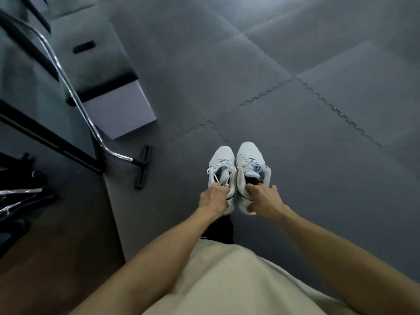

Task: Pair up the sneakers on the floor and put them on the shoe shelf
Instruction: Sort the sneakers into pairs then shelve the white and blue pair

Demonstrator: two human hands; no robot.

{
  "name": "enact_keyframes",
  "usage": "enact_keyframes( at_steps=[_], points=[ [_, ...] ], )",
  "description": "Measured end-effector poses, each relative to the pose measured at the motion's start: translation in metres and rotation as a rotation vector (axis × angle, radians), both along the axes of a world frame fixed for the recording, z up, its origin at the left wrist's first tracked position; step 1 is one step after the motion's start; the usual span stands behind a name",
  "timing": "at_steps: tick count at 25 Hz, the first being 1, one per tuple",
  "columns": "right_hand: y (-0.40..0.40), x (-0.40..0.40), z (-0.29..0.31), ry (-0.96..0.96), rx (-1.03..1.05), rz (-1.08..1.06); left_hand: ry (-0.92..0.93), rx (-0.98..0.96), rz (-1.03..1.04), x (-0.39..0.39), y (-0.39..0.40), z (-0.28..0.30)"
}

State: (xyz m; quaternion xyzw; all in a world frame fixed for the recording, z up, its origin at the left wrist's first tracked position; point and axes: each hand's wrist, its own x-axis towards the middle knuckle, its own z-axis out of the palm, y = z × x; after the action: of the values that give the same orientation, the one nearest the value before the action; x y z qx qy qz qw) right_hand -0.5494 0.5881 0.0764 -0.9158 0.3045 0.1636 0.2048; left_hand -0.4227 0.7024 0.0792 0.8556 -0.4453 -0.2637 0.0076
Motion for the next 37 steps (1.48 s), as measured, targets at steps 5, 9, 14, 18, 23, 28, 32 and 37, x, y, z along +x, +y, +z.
enact_keyframes(
  at_steps=[5, 9, 14, 18, 23, 28, 32, 37],
  points=[
    [-0.120, 0.048, -0.010, 0.031, 0.005, -0.090, 0.013, -0.006, -0.074, 0.055, -0.129, -0.017],
    [-0.220, 0.099, -0.007, 0.074, 0.003, -0.136, 0.037, -0.029, -0.111, 0.110, -0.236, -0.010],
    [-0.340, 0.166, 0.003, 0.055, 0.002, -0.164, 0.058, -0.039, -0.137, 0.183, -0.359, -0.004],
    [-0.446, 0.227, -0.006, 0.045, 0.012, -0.142, 0.081, -0.058, -0.081, 0.242, -0.463, -0.011],
    [-0.580, 0.314, -0.006, 0.040, 0.012, -0.055, 0.074, -0.058, 0.026, 0.315, -0.583, -0.005],
    [-0.705, 0.422, 0.005, 0.030, -0.038, 0.121, 0.079, -0.077, 0.203, 0.406, -0.689, 0.002],
    [-0.783, 0.521, 0.000, 0.035, -0.086, 0.248, 0.085, -0.109, 0.304, 0.489, -0.756, -0.009],
    [-0.865, 0.668, 0.005, 0.026, -0.124, 0.375, 0.057, -0.130, 0.410, 0.616, -0.829, -0.007]
  ],
)
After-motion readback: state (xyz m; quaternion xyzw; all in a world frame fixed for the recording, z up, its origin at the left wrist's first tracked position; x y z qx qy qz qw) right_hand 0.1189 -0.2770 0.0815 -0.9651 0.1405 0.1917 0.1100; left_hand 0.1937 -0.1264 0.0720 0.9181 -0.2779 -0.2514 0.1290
